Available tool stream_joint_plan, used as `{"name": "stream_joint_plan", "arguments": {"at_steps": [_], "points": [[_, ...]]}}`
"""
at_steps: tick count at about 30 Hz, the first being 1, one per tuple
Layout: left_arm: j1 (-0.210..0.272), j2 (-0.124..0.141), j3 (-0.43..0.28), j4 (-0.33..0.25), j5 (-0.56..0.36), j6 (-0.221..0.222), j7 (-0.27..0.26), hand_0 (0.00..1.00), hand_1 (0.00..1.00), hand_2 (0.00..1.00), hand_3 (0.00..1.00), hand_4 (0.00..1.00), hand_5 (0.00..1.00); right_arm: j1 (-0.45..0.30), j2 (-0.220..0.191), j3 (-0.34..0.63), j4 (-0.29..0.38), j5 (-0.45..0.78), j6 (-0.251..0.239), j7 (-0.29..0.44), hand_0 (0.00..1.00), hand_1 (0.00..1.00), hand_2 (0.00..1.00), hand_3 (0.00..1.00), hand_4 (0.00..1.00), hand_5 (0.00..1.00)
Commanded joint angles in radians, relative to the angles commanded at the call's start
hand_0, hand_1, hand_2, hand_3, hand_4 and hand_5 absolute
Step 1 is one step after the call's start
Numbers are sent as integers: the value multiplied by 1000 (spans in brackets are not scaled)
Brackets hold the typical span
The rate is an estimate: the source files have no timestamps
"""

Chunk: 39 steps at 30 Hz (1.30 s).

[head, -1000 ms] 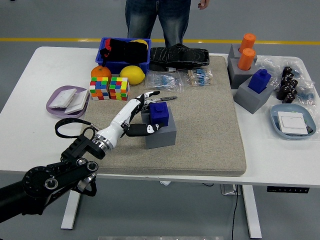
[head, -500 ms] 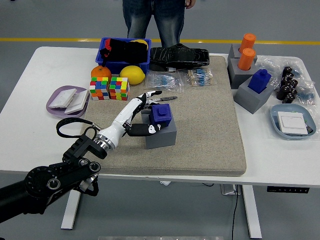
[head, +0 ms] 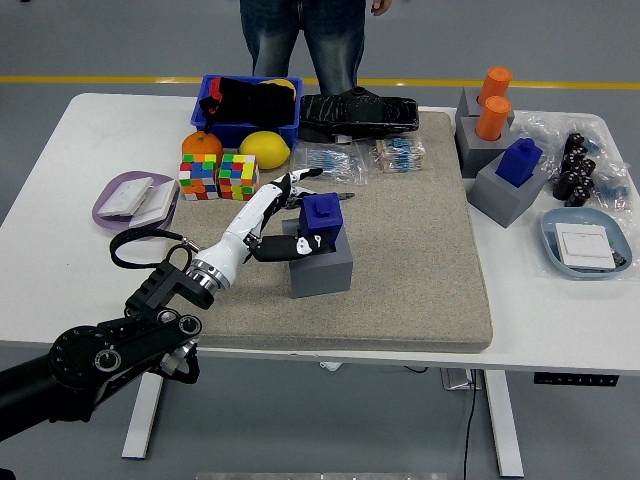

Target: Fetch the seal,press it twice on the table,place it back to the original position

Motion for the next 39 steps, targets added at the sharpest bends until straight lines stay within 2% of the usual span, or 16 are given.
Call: {"name": "stream_joint_plan", "arguments": {"at_steps": [10,20,28,29,34,39], "points": [[-1,20,-54,-1,2,-9,4,760,632,513,879,671,2,-1,0,1,0,-2,-3,1,891,789,781,776,908,634],[-2,66,-95,66,-9,-15,5,758,624,501,875,675,2,-2,1,2,0,-2,-5,1,890,787,782,777,906,633],[16,100,-106,119,-19,-20,6,756,623,499,875,673,2,-4,1,4,0,-7,-4,2,890,786,781,777,906,633],[18,102,-105,124,-19,-22,8,753,616,493,874,645,2,-4,1,3,0,-7,-5,1,890,786,780,775,906,633],[34,112,-93,144,-35,-27,8,753,616,493,874,645,2,-5,1,2,0,-10,-5,2,890,786,780,775,906,633],[47,107,-79,160,-55,-31,5,751,611,491,872,639,2,-5,1,3,0,-12,-6,3,889,786,779,773,905,631]]}}
